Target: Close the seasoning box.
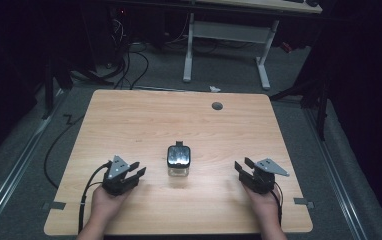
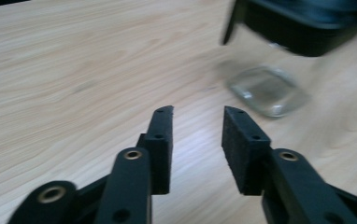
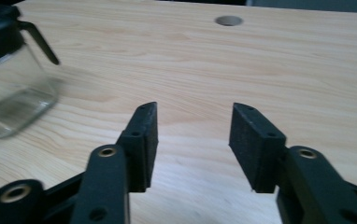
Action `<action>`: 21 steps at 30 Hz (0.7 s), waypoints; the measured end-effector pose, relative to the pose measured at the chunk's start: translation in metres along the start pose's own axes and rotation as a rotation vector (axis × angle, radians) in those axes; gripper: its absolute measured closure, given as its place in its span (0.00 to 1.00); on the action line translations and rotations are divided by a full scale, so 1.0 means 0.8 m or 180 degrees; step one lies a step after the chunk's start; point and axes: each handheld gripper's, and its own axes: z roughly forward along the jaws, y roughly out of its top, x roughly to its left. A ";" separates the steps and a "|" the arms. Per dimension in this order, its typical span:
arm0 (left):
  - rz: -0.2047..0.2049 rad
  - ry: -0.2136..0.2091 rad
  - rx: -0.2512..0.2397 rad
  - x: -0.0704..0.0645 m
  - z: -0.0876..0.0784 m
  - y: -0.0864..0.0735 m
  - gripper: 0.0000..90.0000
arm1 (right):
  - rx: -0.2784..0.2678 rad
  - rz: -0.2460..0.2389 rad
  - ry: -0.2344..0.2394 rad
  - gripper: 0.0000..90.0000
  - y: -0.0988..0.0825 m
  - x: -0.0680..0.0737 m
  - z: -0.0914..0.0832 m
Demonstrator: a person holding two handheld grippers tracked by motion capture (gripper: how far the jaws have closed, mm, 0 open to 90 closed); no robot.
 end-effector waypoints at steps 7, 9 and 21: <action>-0.0080 0.0342 -0.0045 0.040 -0.015 -0.001 0.59 | 0.0023 0.0064 -0.0239 0.48 -0.032 -0.027 -0.027; -0.0067 0.0386 -0.0029 0.042 -0.014 -0.003 0.58 | 0.0054 0.0057 -0.0276 0.48 -0.034 -0.028 -0.031; 0.0050 0.0373 0.0025 0.030 -0.010 -0.013 0.56 | 0.0005 -0.0086 -0.0230 0.48 -0.034 -0.018 -0.033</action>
